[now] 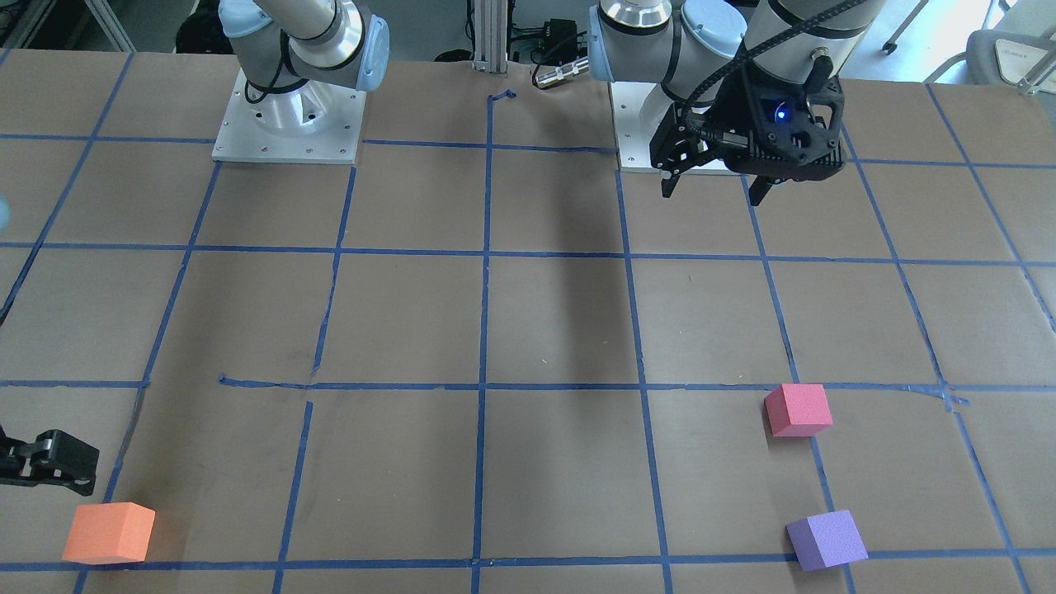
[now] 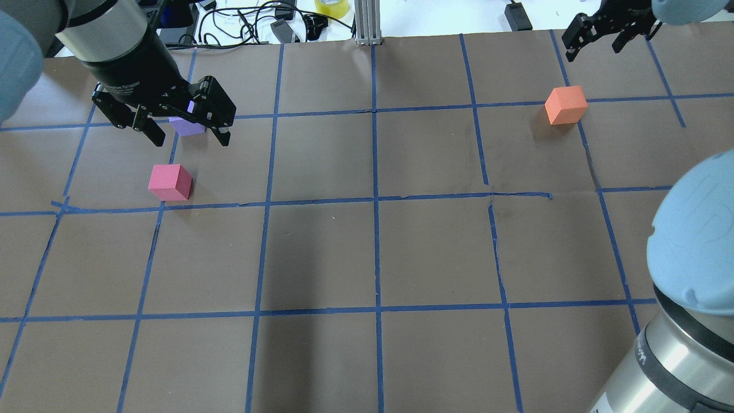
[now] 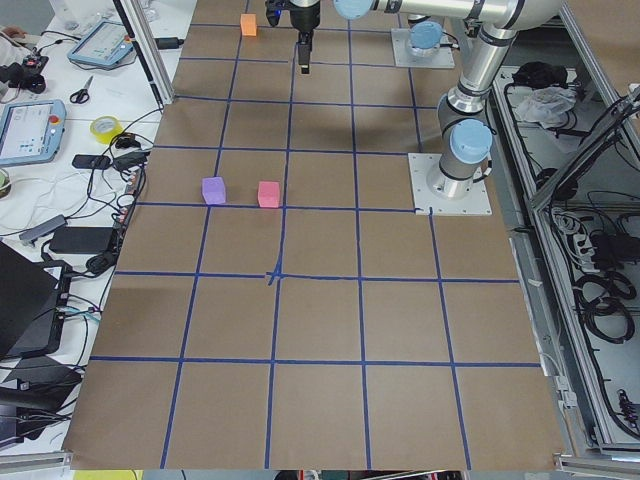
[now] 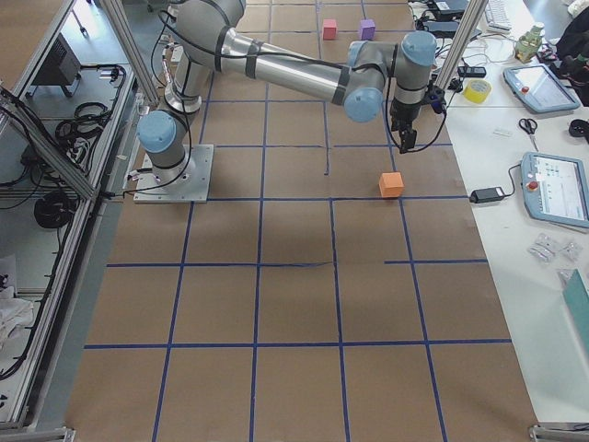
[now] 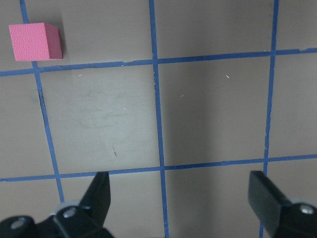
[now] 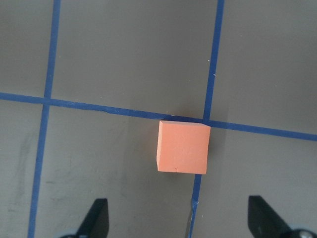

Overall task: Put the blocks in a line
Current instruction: 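Lower the right gripper onto the orange cube and close it, then carry the orange cube with the right gripper toward the table center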

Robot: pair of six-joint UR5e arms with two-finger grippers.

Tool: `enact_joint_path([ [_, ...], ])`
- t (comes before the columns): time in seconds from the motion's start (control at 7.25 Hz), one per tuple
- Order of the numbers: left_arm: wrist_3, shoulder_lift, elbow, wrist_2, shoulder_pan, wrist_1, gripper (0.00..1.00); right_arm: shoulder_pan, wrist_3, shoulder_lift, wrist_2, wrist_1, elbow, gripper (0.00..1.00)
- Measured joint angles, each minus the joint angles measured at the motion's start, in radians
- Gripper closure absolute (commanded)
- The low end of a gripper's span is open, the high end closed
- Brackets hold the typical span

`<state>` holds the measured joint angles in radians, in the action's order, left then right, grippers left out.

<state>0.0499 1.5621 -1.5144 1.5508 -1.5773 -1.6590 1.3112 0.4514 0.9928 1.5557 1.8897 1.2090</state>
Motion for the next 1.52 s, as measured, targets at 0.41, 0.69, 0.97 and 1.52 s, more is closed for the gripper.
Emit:
enact_joint_path([
  [0.41, 0.006, 0.016, -0.004, 0.000, -0.001, 0.002, 0.00, -0.013, 0.085, -0.096, 0.000, 0.059, 0.021, 0.00],
  [0.69, 0.009, 0.022, -0.009, -0.002, 0.001, 0.004, 0.00, -0.025, 0.087, -0.138, -0.002, 0.073, 0.033, 0.00],
  [0.97, 0.015, 0.011, -0.021, 0.000, -0.001, 0.002, 0.00, -0.042, 0.027, -0.175, -0.004, 0.079, 0.026, 0.01],
  [1.52, 0.014, -0.003, -0.045, -0.007, -0.002, 0.005, 0.03, -0.039, -0.112, -0.196, -0.027, 0.080, 0.014, 0.34],
])
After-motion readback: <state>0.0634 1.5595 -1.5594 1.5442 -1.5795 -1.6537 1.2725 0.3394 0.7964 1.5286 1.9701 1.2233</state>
